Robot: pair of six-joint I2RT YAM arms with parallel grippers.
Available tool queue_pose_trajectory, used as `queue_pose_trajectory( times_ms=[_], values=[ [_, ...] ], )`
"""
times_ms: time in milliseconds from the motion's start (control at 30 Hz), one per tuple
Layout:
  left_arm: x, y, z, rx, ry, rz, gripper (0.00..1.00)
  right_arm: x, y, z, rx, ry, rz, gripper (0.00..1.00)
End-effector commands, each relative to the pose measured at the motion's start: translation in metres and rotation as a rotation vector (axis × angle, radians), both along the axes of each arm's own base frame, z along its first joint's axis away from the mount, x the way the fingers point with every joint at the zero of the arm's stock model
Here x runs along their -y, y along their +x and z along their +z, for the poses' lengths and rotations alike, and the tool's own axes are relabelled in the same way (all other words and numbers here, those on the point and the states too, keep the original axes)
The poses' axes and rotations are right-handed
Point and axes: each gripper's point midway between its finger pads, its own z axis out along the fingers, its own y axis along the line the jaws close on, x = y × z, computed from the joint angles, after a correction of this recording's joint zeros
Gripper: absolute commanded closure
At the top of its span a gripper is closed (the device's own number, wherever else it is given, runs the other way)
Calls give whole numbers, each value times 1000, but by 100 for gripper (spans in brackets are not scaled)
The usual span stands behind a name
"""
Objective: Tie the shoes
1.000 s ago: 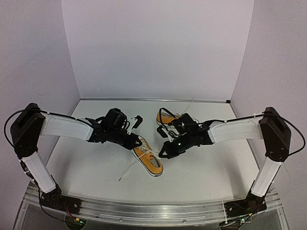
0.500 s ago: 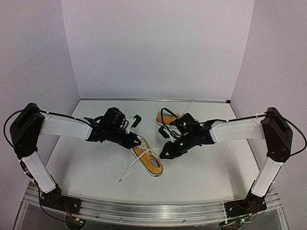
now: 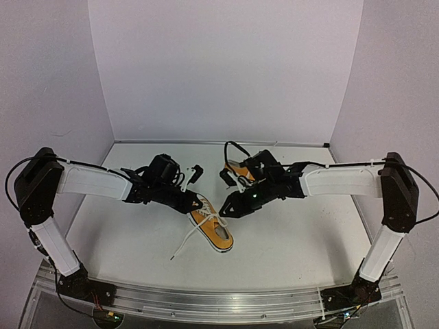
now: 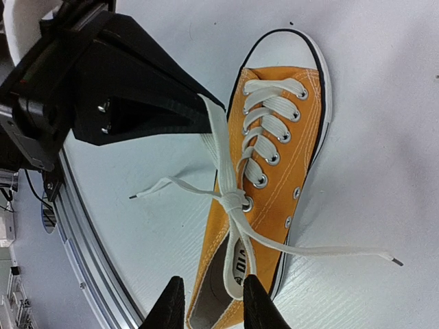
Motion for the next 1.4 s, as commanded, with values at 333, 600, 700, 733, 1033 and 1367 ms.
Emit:
queue_pose_trajectory(
  times_ms=[333,600,700,733,1033,1367],
  values=[
    [10,3,18,45,-45,-24,100,-13,3,-15,4,-54,23,75],
    [9,3,16,40,-42,-25,100,-17,4,-24,1,-70,29,76],
    [9,3,16,40,-41,-25,100,-19,5,-26,0,-73,32,76],
    [9,3,16,40,-42,-25,100,-20,5,-27,1,-74,32,77],
    [9,3,16,42,-40,-22,100,-18,5,-34,-3,-92,34,87],
    [-1,11,14,60,-10,27,100,8,-8,-16,25,-102,-1,100]
  ],
)
